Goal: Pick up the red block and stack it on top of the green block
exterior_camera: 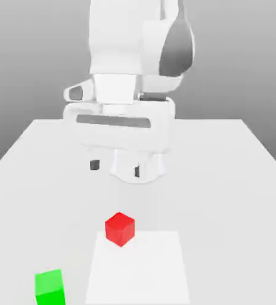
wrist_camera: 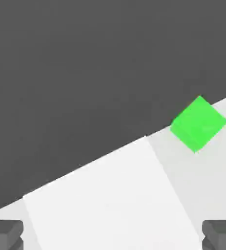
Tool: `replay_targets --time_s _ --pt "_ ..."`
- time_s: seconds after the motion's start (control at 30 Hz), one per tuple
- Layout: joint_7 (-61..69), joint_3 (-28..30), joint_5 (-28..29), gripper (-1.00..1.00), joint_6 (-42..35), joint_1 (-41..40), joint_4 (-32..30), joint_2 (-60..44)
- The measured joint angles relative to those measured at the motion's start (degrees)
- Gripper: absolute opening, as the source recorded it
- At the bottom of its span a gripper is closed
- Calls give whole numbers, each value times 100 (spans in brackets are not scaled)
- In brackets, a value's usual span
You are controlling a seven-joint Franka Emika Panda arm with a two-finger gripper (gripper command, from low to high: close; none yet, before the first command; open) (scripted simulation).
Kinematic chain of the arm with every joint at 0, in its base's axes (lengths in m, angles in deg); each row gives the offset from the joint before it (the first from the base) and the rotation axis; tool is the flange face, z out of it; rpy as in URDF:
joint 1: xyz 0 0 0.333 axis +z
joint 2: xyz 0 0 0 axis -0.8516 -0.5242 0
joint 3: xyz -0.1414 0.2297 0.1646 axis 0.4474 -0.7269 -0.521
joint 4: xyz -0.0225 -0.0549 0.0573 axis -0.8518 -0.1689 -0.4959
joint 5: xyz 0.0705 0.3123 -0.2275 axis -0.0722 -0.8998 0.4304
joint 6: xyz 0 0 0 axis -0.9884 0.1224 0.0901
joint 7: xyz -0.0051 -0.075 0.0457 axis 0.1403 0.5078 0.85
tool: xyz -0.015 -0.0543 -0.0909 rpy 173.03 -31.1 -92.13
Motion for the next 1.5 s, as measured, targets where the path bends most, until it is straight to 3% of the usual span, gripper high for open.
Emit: replay_targets --time_s 0.1,0.27,0.3,0.53,0.8,1.03,1.33,1.5 --pt "-498 -24 142 0 879 -141 -352 -1145" --pt "-834 173 465 0 1927 -63 -304 -2412" --pt "-861 244 494 -100 2075 4 -284 -2583" --pt "-884 259 520 -100 2104 13 -281 -2609" --pt "-665 162 208 -100 810 8 -492 -1106" --pt "-604 395 531 -100 58 -364 730 -1573" --pt "-16 489 280 -100 -813 -813 2604 -2580" --pt "112 486 180 -100 -192 -884 2900 -3499"
